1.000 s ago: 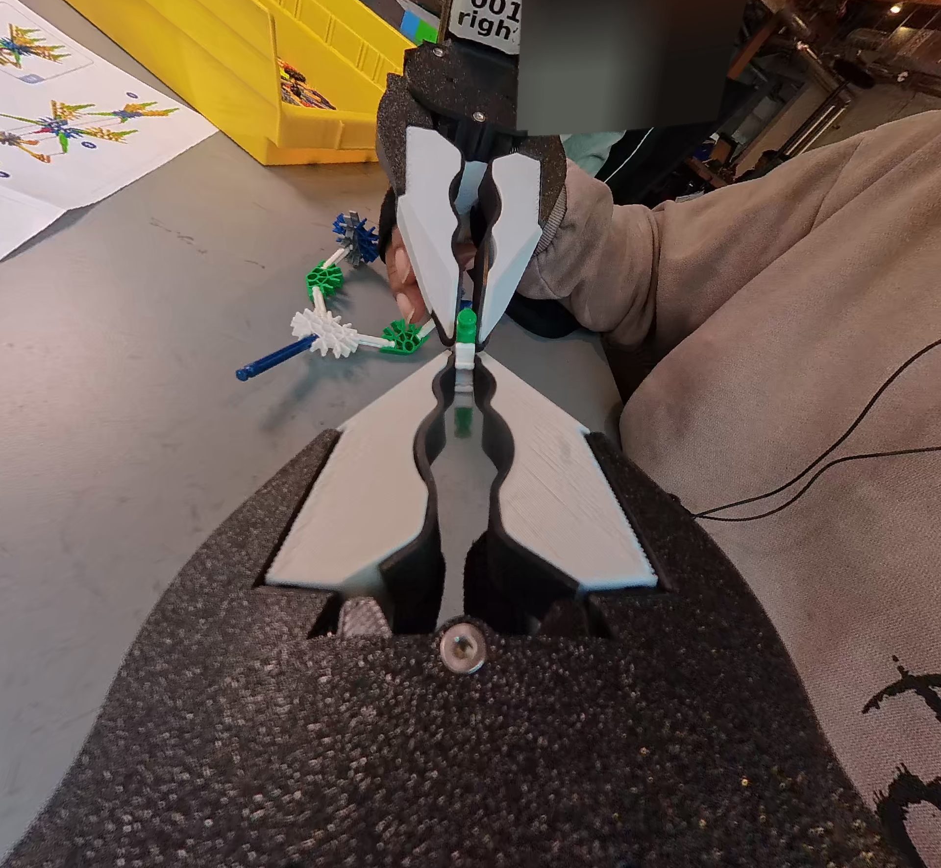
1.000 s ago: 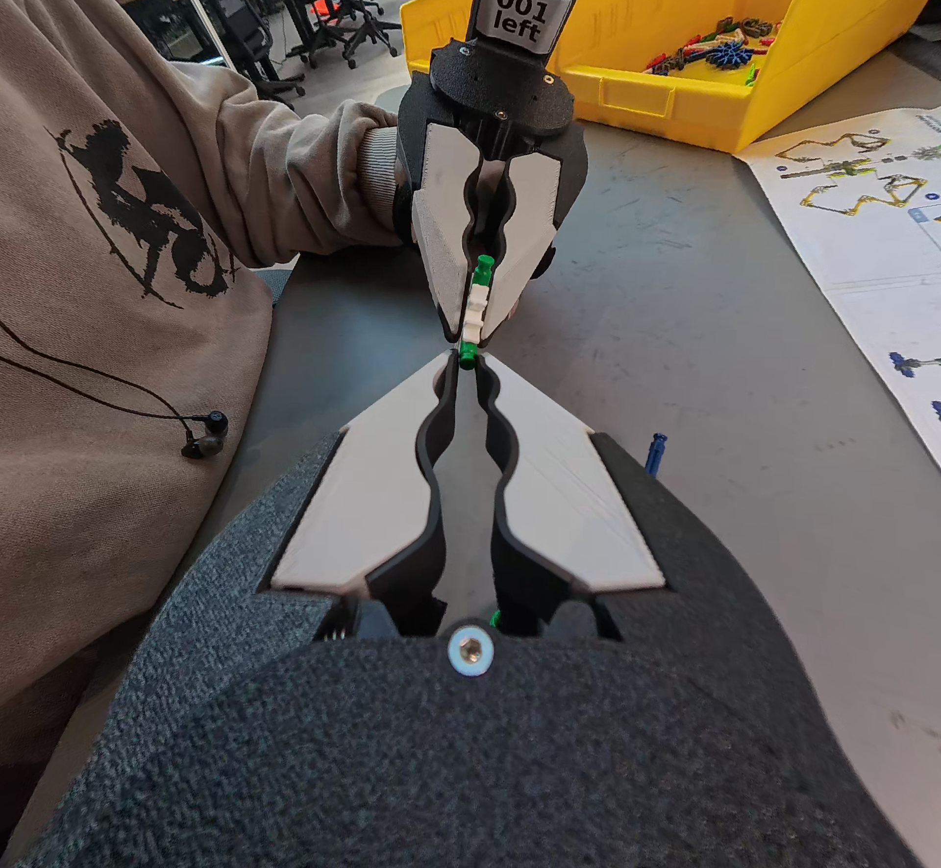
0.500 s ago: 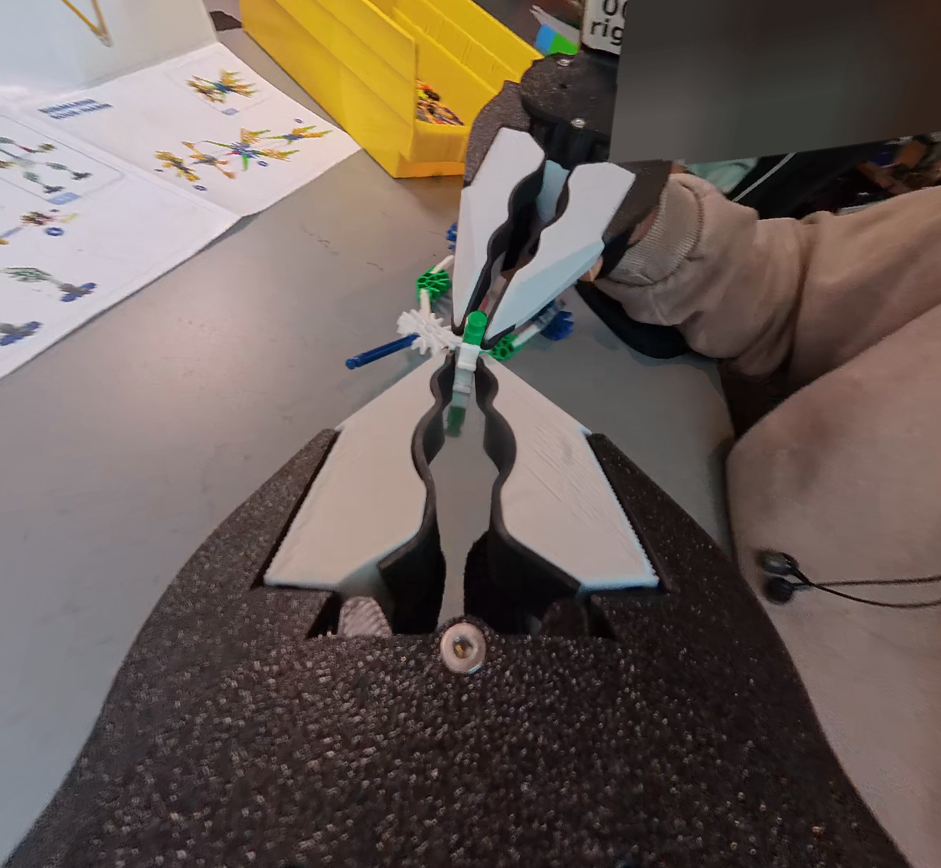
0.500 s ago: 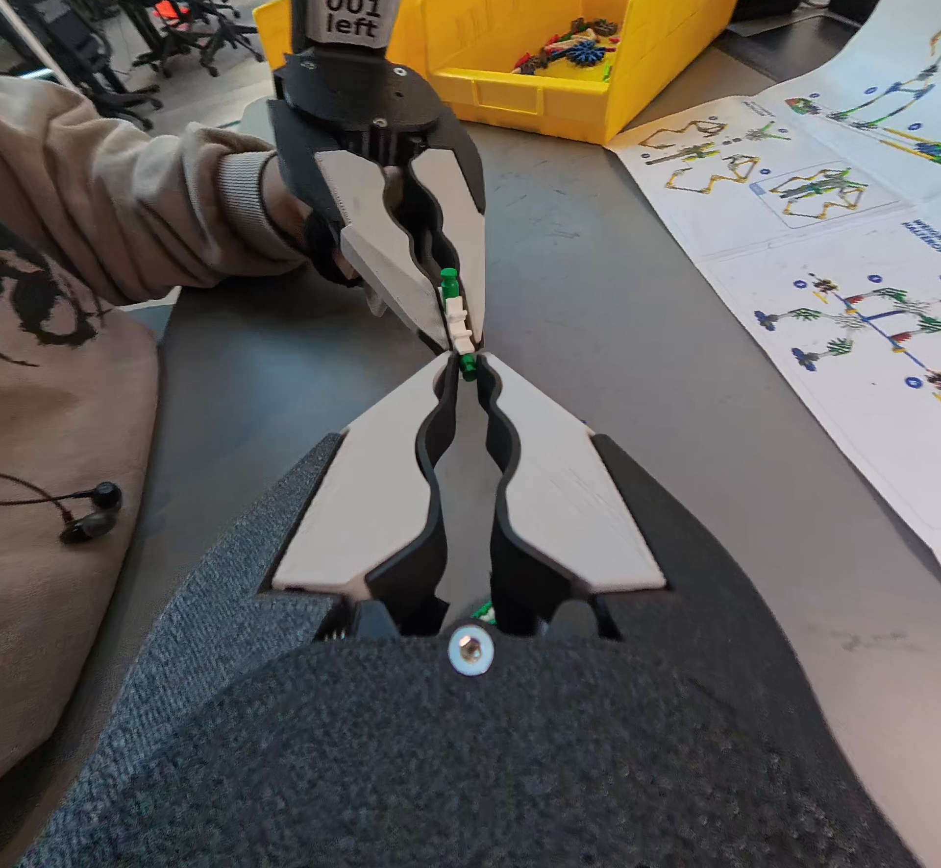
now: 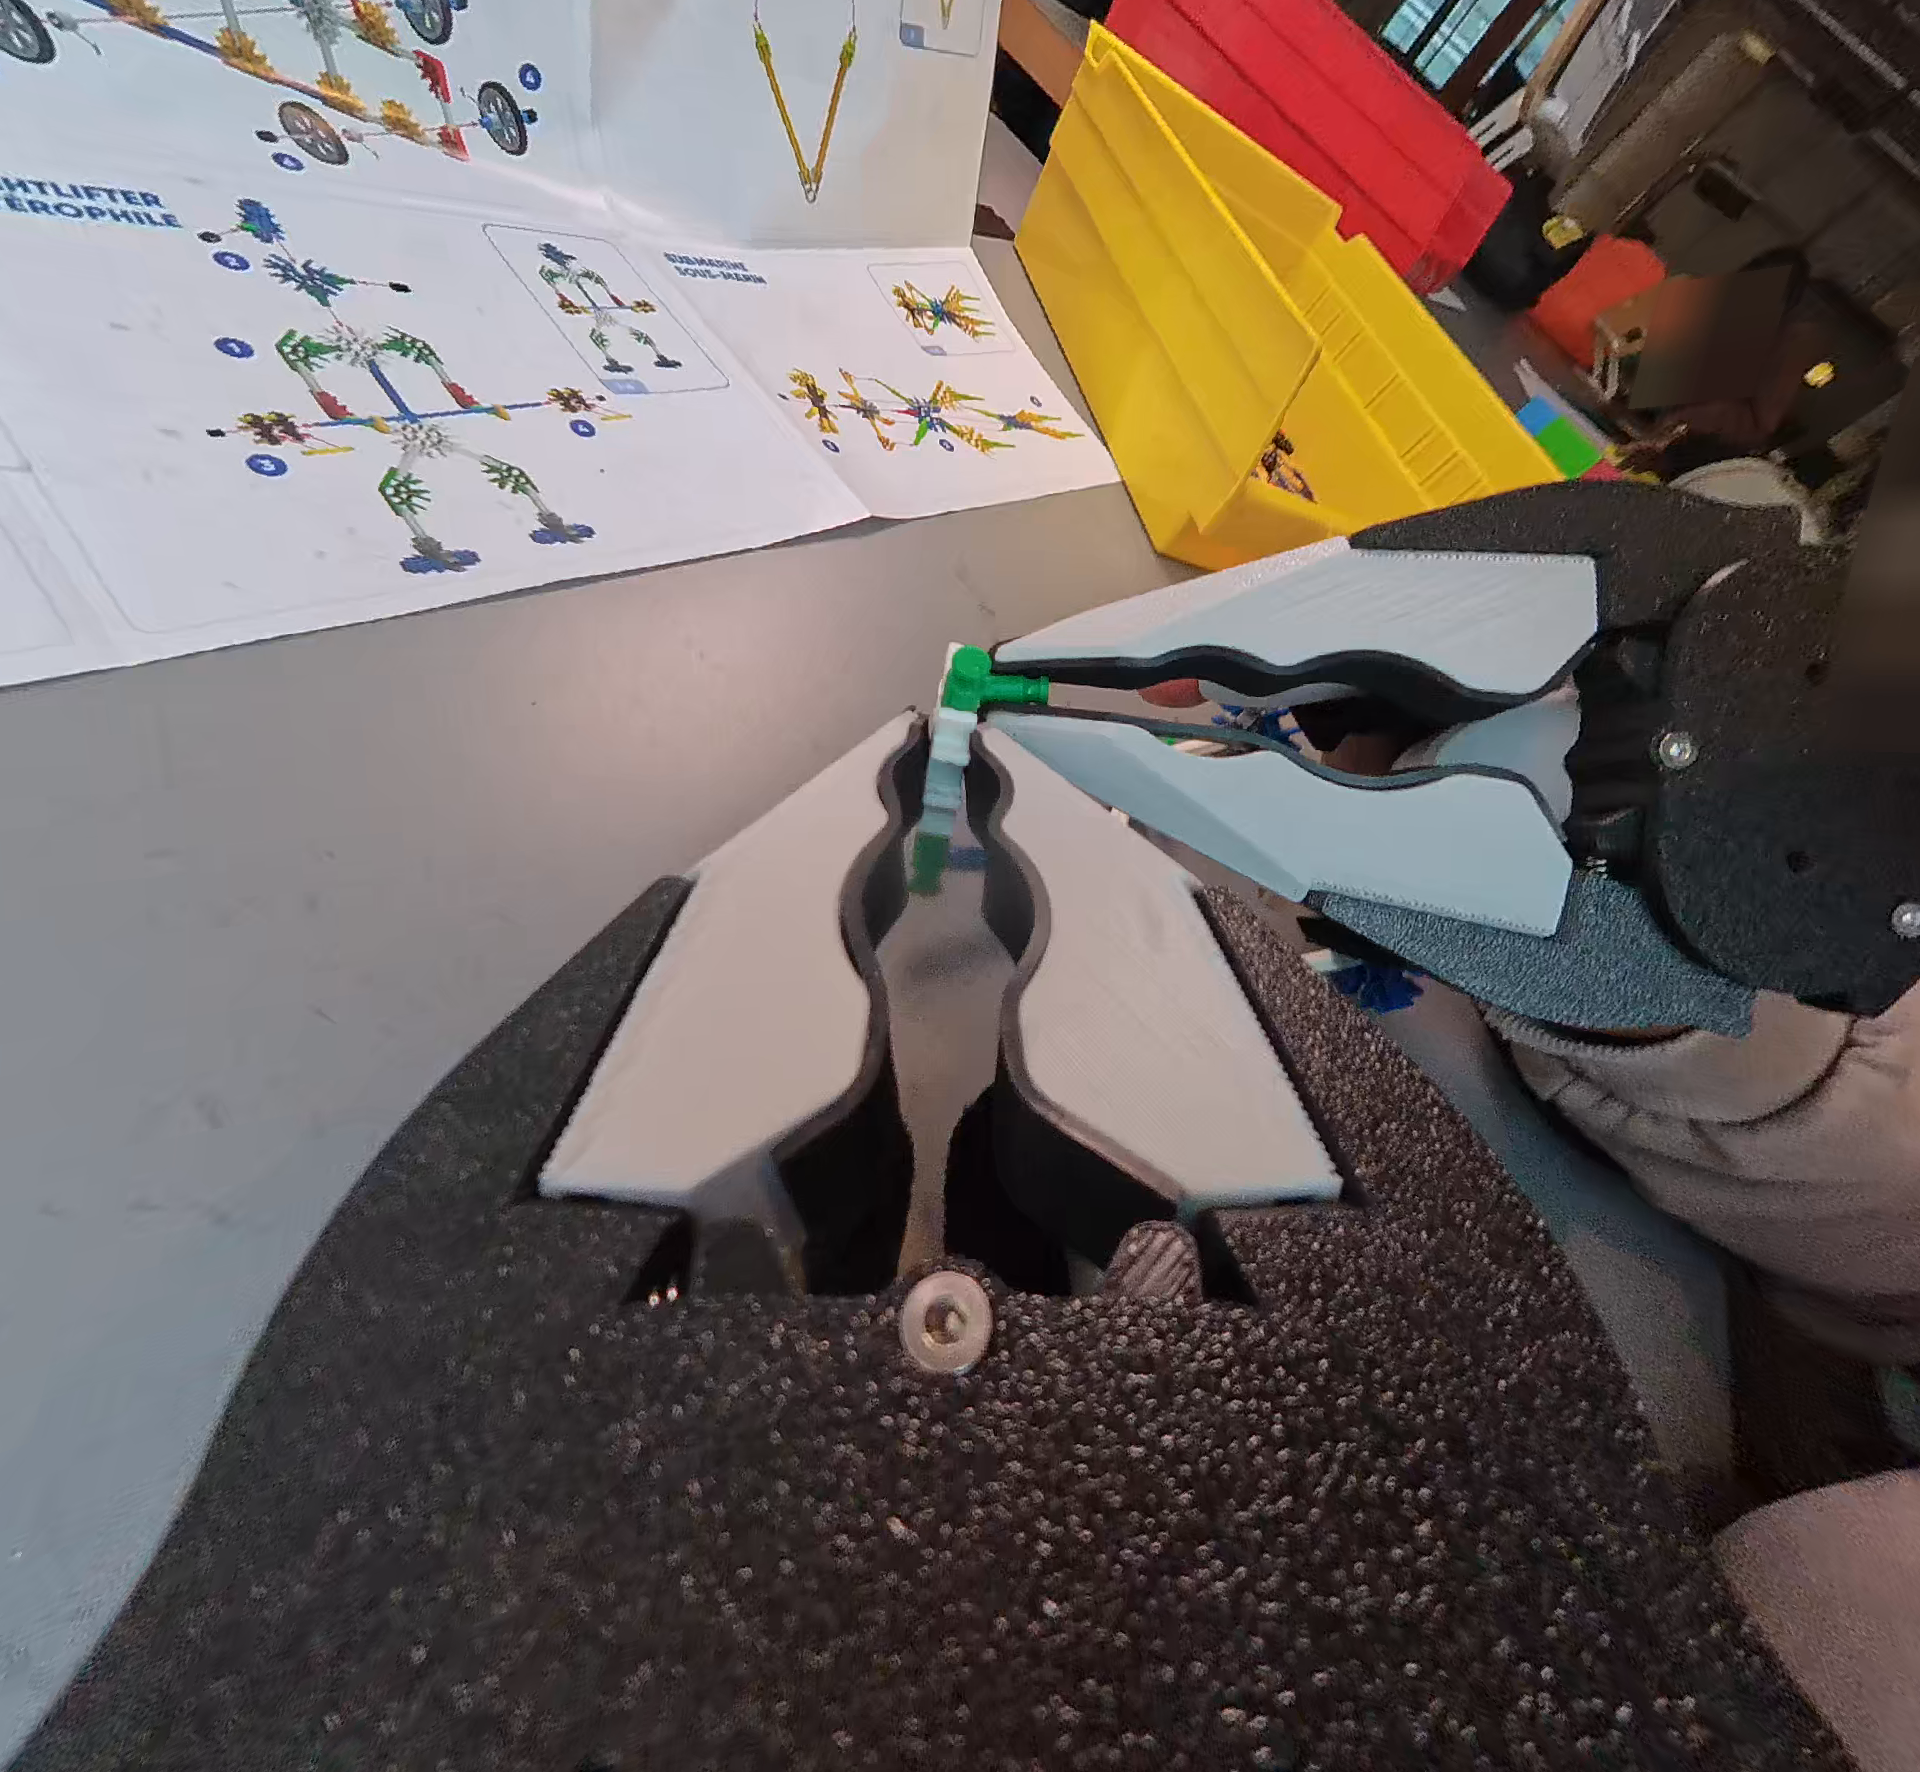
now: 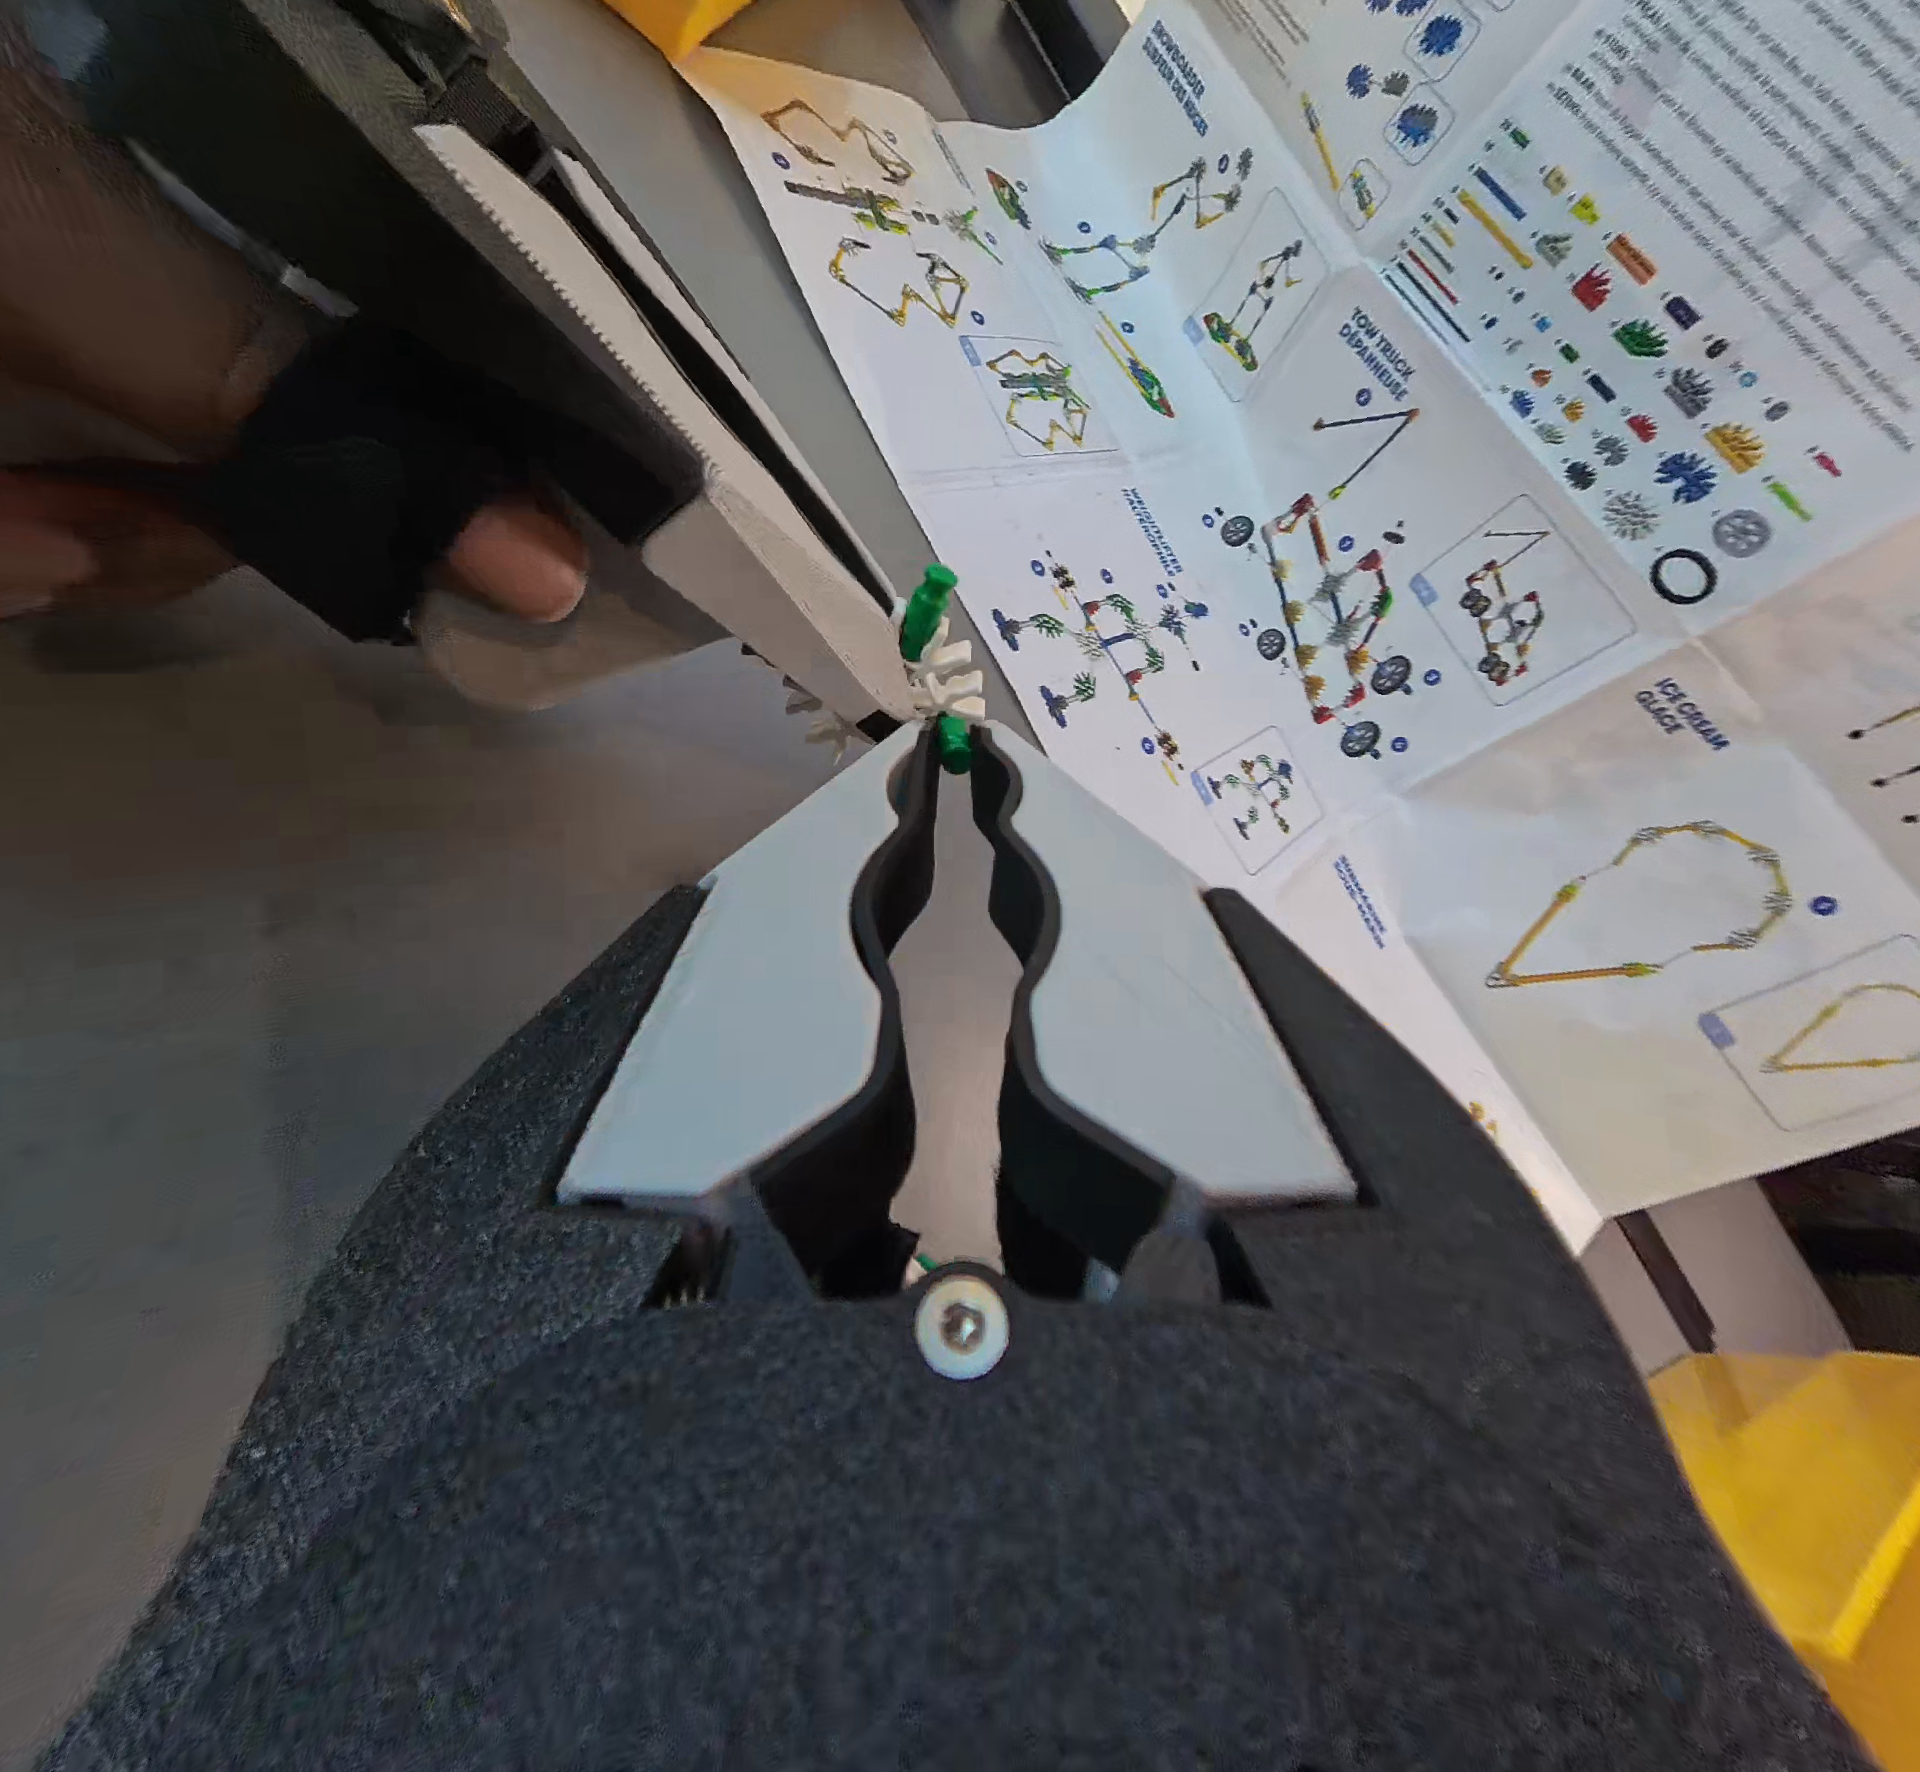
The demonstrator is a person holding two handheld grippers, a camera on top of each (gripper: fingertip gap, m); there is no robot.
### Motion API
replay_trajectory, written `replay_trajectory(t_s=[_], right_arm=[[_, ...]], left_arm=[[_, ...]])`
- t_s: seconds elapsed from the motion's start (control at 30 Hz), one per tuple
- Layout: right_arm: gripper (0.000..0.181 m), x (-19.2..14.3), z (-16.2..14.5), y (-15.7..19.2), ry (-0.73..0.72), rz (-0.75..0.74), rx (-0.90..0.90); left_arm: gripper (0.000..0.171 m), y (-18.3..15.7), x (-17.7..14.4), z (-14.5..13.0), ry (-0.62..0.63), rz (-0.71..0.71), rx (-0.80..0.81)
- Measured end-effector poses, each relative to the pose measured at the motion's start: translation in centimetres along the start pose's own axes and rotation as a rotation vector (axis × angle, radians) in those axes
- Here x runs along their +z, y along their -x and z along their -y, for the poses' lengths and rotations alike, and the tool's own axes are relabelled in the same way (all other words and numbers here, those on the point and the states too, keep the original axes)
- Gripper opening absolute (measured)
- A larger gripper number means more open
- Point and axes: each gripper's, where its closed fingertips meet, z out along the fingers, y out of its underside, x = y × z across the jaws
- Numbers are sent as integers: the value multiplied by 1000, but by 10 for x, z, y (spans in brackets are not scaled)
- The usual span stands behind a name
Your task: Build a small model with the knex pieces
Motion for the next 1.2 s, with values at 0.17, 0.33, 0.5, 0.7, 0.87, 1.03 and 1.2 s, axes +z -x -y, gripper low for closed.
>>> replay_trajectory(t_s=[0.17, 0.33, 0.5, 0.7, 0.87, 1.03, 1.2], right_arm=[[3, -6, 4, -13, -28, -86, -65], [3, -17, 24, 10, -121, -110, -262], [5, -34, 37, -3, -333, 90, 1], [5, -41, 38, 3, -441, 302, 184], [5, -34, 31, 17, -394, 326, 113], [5, -32, 25, 32, -353, 336, 12], [5, -33, 24, 39, -351, 360, 3]], left_arm=[[8, -5, 5, 12, -2, -138, -195], [5, 5, -2, 15, -32, -390, -644], [6, 5, -23, 17, 22, -415, -421], [6, 7, -34, -21, 274, -357, -52], [6, 3, -33, -52, 411, -270, 245], [7, -4, -33, -73, 498, -292, 344], [20, -3, -35, -63, 453, -292, 361]])
